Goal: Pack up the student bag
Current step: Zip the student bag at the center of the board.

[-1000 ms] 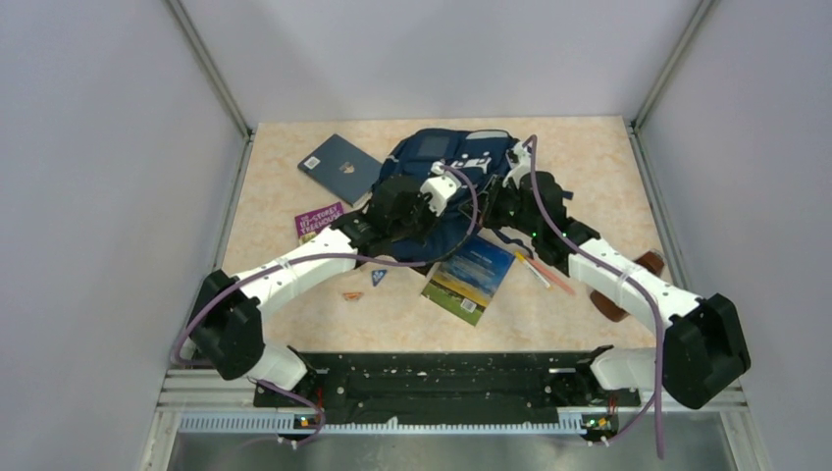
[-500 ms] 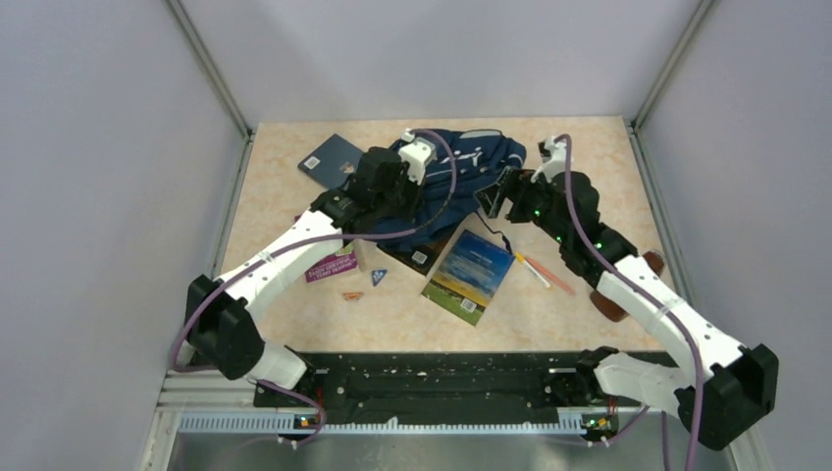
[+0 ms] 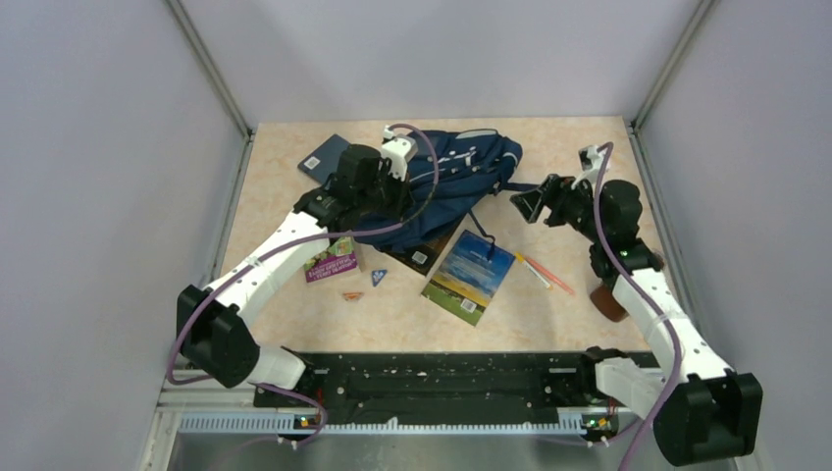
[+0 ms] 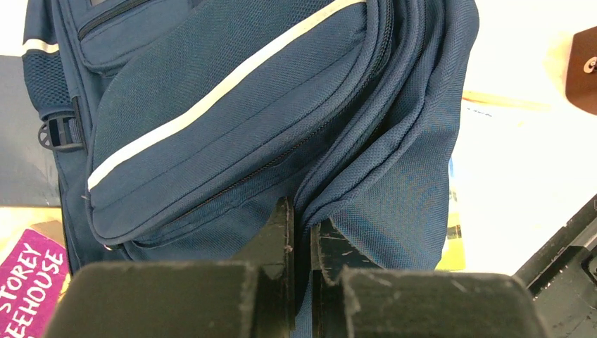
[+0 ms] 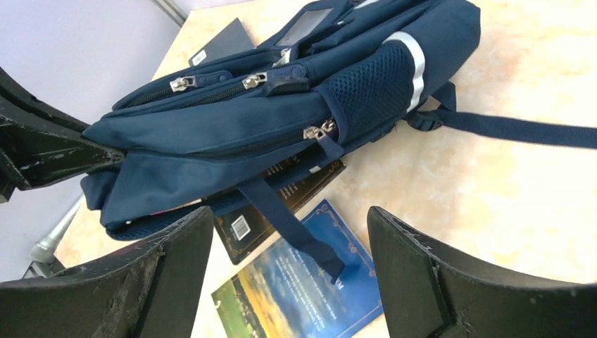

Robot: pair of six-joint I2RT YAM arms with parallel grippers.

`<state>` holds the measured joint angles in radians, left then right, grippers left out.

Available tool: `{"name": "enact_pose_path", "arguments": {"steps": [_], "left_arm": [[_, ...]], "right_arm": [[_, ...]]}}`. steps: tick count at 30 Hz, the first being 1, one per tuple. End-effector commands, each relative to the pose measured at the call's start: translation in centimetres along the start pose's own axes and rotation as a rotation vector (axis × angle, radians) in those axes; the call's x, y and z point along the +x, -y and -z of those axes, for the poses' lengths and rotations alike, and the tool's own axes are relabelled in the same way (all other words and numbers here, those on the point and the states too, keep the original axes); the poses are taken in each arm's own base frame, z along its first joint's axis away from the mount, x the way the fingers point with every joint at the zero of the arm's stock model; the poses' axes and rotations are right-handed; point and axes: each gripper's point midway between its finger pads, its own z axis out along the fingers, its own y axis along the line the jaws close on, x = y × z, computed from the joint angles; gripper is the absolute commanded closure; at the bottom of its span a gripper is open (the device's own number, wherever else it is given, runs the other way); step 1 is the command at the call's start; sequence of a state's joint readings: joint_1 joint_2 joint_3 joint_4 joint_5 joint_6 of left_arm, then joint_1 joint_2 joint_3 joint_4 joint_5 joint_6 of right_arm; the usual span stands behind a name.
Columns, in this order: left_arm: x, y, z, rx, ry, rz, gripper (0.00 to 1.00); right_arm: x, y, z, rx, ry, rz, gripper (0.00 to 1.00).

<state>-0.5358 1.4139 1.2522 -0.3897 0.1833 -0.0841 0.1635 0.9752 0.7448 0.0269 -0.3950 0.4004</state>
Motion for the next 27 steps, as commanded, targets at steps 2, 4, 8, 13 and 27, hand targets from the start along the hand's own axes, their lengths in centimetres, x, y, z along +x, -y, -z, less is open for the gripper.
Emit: {"name": "enact_pose_path", "arguments": {"steps": [2, 4, 8, 13, 27], "left_arm": [[-3.8, 0.6, 2.2, 0.015, 0.134, 0.024, 1.00], [-3.9, 0.7, 2.2, 0.018, 0.135, 0.022, 1.00], [-4.0, 1.0, 2.3, 0.031, 0.138, 0.022, 1.00], [-4.1, 1.2, 2.5, 0.044, 0.143, 0.022, 1.00], [-4.0, 1.5, 2.6, 0.064, 0.140, 0.002, 1.00]], "right_arm": [[-0.9, -0.6, -1.3, -0.122, 0.038, 0.090, 0.23], [-0.6, 0.4, -2.0, -0.111, 0.040, 0.075, 0.26], [0.3, 1.0, -3.5, -0.140, 0.020, 0.066, 0.34], [1.4, 2.2, -4.8, -0.133, -0.004, 0.079, 0.39], [3.0, 5.0, -8.4, -0.104, -0.053, 0.105, 0.52]]}}
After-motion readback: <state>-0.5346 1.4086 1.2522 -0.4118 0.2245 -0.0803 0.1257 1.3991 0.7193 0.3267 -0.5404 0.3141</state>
